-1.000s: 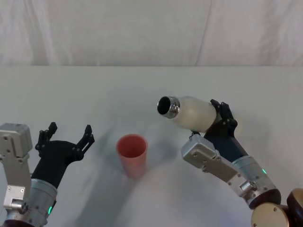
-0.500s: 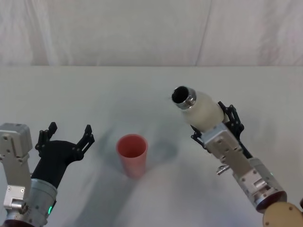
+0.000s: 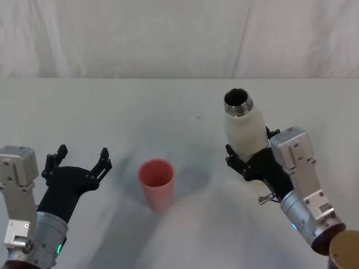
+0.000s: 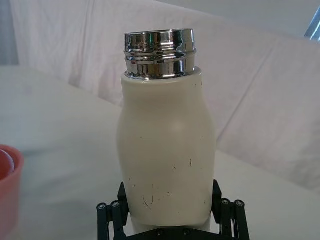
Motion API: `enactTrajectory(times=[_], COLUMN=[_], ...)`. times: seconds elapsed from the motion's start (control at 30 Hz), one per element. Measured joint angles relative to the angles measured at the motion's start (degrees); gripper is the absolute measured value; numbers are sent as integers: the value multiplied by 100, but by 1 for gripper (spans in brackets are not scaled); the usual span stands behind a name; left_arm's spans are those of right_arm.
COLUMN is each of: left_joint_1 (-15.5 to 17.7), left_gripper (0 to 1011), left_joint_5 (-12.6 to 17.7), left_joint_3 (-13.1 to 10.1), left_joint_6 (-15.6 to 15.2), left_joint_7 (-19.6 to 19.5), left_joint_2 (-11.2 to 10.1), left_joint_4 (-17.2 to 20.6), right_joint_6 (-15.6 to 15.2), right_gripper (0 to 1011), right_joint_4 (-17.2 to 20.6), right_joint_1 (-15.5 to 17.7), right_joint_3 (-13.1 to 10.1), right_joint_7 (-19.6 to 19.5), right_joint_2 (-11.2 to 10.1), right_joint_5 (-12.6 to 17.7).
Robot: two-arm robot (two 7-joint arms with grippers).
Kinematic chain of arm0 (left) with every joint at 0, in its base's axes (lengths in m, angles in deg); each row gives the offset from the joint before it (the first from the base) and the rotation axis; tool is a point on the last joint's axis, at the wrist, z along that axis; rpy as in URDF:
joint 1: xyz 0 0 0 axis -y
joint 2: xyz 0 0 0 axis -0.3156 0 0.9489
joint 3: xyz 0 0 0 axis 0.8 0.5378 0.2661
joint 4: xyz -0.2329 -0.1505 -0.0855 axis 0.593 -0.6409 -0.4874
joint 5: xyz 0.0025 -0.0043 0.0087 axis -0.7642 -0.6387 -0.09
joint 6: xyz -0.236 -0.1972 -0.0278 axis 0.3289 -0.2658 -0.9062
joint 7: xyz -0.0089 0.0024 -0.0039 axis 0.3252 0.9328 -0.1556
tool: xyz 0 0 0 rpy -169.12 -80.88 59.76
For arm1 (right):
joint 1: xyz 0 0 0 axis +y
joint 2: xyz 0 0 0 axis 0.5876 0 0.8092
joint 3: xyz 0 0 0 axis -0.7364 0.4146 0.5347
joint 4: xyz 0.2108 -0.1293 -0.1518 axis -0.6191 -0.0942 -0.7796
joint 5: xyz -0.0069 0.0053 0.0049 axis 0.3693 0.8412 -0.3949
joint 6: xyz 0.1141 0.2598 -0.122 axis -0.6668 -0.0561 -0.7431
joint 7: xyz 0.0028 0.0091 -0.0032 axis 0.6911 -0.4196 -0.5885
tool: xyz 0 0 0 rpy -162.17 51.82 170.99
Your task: Grasp the thermos with one hand and pour water into the cup lid.
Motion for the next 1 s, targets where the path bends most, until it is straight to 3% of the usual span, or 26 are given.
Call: enactTrajectory(times=[0.23, 0.53, 0.83, 1.0], left_joint_1=[0, 0, 0, 0], left_gripper=[1001, 1001, 1001, 1001], left_joint_5=[0, 0, 0, 0], left_joint_3=[0, 0, 0, 0], left_joint_6=[0, 0, 0, 0], left_joint_7=[0, 0, 0, 0], left_joint_2=[0, 0, 0, 0], left_joint_4=[0, 0, 0, 0], right_joint_6=[-281, -360, -688, -700], right_gripper=[956, 955, 955, 956], right_joint_4=[145, 245, 311, 317], right_joint_1=[46, 66, 58, 59], right_joint_3=[-112, -114, -157, -157], right_joint_7=[265, 396, 684, 721], right_joint_2=[24, -49, -103, -141], right_joint_5=[674, 1136, 1874, 2079])
